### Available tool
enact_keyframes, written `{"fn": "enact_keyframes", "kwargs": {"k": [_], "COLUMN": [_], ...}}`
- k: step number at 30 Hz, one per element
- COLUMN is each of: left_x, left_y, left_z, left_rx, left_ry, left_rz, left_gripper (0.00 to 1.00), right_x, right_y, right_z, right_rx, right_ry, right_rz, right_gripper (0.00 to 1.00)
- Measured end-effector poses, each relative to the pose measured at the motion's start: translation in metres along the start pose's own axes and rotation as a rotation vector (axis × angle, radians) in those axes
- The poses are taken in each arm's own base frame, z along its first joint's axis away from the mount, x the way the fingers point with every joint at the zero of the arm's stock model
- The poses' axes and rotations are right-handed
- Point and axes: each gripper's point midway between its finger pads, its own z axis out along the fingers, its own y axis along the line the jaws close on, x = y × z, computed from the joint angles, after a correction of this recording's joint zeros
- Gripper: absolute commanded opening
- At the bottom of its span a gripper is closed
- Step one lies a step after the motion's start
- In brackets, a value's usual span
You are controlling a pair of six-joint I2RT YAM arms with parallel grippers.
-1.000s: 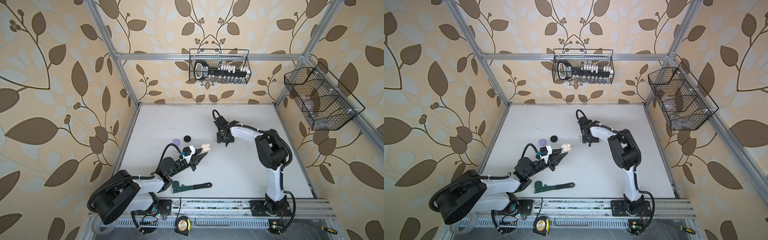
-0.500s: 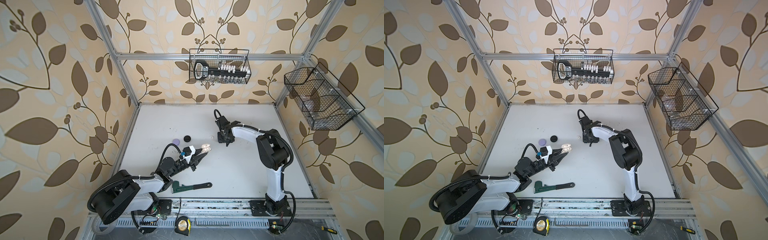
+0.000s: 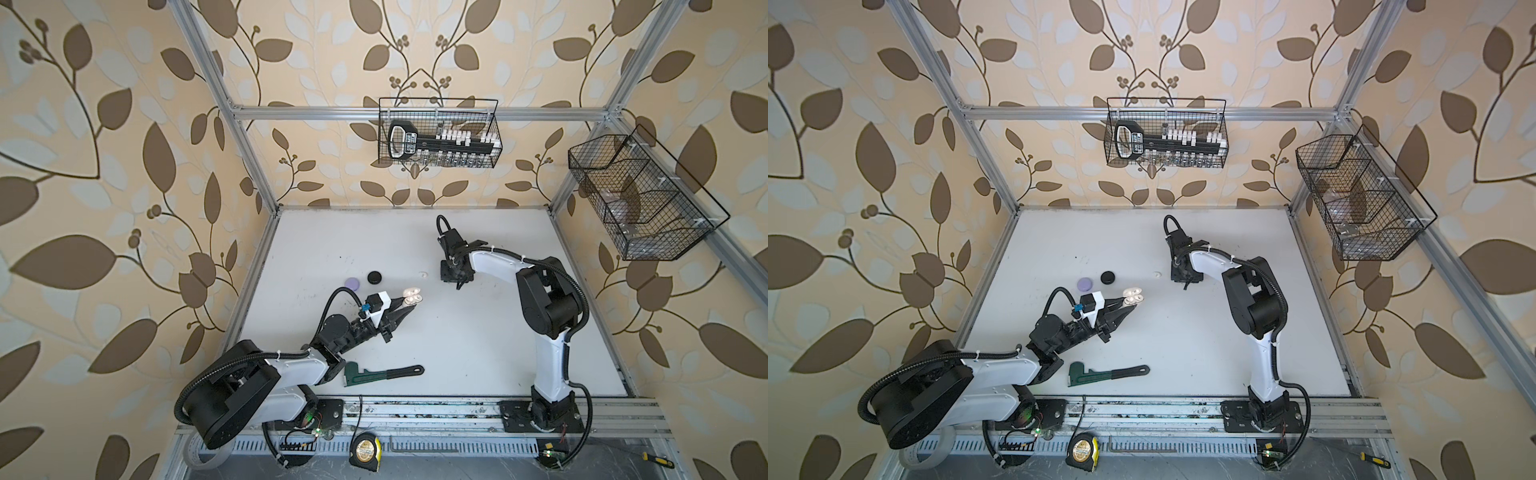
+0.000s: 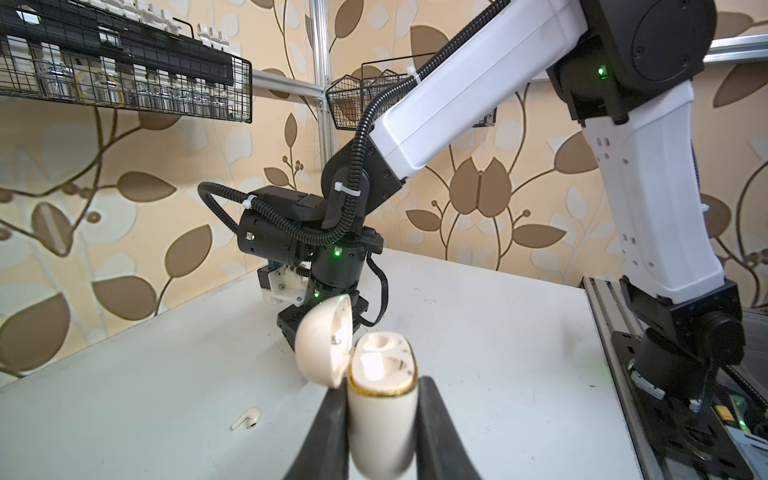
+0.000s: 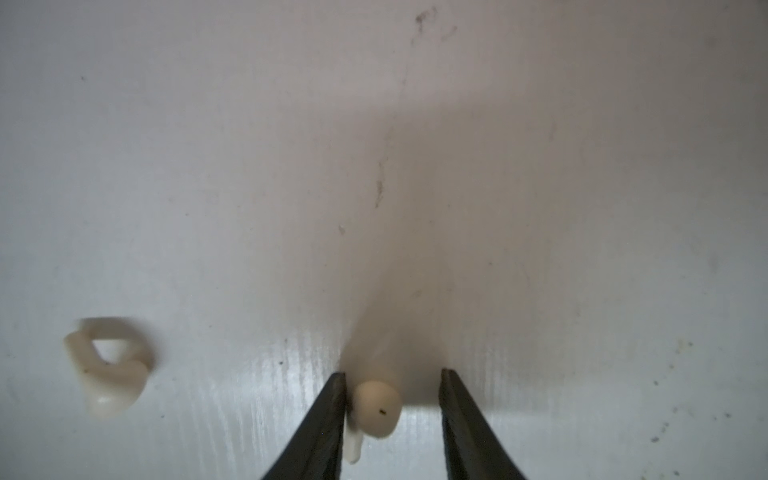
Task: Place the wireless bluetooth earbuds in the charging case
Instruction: 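Lower the right gripper and close on one white earbud, then lift the white earbud with the right gripper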
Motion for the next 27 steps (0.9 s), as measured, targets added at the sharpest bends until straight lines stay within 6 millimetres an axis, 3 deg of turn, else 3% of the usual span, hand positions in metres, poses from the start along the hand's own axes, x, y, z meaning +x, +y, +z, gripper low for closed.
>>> {"fn": "enact_keyframes", "kwargs": {"k": [27], "left_x": [-0.0031], "left_y": [-0.0015], "left_z": [-0.0018], "left_rx": [0.004], "left_ry": [0.002], "left_rz": [0.013], "left_gripper": [0.0], "right_x": [0.001], "right_y": [0.0034], "right_z": [0.0], "right_rx": [-0.024], "right_ry": [-0.014], "right_rz": [0.007], "right_gripper": [0.27]}}
